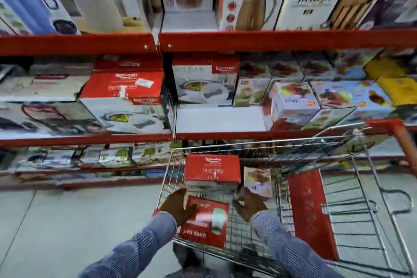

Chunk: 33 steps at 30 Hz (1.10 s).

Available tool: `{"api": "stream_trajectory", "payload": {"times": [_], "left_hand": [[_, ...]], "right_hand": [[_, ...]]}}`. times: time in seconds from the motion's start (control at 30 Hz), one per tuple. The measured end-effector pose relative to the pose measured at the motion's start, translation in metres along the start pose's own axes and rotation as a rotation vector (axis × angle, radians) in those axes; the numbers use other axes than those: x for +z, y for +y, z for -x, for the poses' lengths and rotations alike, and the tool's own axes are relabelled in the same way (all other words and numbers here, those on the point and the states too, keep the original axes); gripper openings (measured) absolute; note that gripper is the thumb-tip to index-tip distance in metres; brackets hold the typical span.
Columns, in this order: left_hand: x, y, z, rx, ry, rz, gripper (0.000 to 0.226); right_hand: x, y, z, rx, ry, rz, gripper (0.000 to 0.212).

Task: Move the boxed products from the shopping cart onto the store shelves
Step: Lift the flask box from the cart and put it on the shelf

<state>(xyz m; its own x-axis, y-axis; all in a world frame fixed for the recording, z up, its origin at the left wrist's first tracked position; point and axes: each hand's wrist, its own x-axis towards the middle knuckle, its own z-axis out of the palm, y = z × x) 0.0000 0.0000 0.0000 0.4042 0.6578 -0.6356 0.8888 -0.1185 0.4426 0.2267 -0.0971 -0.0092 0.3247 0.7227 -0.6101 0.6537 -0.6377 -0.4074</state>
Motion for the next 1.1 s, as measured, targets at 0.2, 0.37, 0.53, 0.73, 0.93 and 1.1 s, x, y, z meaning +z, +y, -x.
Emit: {"api": "stream_trajectory", "payload": {"times": [0.2,0.37,0.53,0.73,0.93,1.1], "left_hand": [[0.056,-0.045,-0.048,-0.282,-0.207,0.216,0.101],[0.064,-0.052,-0.048,-0.432,-0.195,0.588,0.073],[0.060,-0.045,-0.041,-0.403,-0.125,0.755,0.078],[-0.010,-0.001,0.020,-0.181,0.074,0.948,0.085],[-0.110,0.069,0.091,0.269,0.262,0.900,0.038],[-0.174,0.107,0.129,0.535,0.492,0.840,0.047]], "right_hand": [[0.062,0.023,-0.016,0.328,-0.268,-0.370,0.042],[0.067,0.012,-0.012,0.505,-0.292,-0.756,0.031],[0.058,0.008,-0.007,0.459,-0.189,-0.864,0.027],[-0.015,-0.018,0.045,0.055,0.184,-0.741,0.025],[-0.110,-0.070,0.088,-0.297,0.493,-0.874,0.021],[-0.180,-0.111,0.118,-0.542,0.622,-0.912,0.026]]}}
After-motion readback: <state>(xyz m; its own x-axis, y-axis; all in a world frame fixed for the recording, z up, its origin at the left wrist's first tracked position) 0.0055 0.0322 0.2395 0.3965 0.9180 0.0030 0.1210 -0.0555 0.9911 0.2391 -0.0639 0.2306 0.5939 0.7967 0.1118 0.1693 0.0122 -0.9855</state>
